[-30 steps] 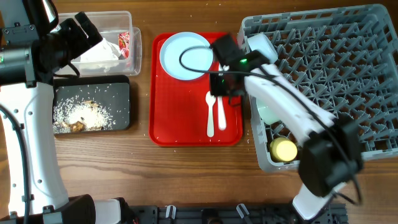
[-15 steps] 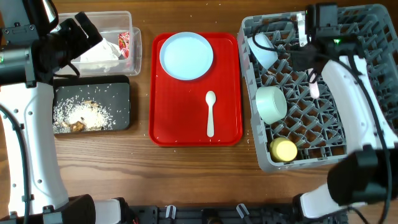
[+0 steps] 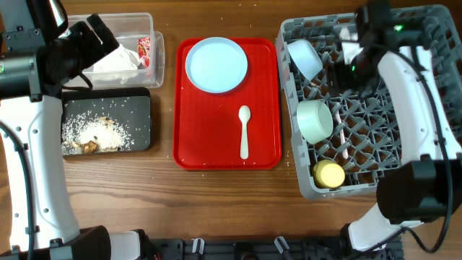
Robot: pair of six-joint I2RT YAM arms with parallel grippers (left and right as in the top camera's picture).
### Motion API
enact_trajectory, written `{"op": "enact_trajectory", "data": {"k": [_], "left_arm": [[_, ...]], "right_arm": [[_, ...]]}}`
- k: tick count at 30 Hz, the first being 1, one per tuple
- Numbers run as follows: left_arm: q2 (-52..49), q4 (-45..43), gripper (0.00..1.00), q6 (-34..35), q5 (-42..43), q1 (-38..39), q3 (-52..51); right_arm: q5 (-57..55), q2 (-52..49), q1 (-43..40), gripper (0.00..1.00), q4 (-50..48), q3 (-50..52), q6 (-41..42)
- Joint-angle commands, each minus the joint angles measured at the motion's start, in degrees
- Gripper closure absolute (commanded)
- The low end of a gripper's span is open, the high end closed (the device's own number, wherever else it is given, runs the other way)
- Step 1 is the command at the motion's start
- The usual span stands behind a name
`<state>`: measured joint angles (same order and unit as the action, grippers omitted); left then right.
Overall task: Sort waste into correct bins and load items into the dishwasher rack
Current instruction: 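Grasp the white spoon with the right gripper and drop it in the rack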
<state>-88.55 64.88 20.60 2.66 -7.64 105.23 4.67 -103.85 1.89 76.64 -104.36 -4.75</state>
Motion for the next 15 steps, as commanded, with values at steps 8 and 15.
{"op": "enact_trajectory", "data": {"k": [8, 15], "left_arm": [[0.04, -0.07, 0.0, -0.9, -0.79, -0.42, -0.33], [0.04, -0.07, 0.0, -0.9, -0.79, -0.42, -0.33]], "right_arm": [[8.33, -4.68, 20.09, 0.03, -12.28, -5.77, 20.59], [8.09, -19.47, 26.27, 0.39, -7.69, -5.77, 21.4]]}}
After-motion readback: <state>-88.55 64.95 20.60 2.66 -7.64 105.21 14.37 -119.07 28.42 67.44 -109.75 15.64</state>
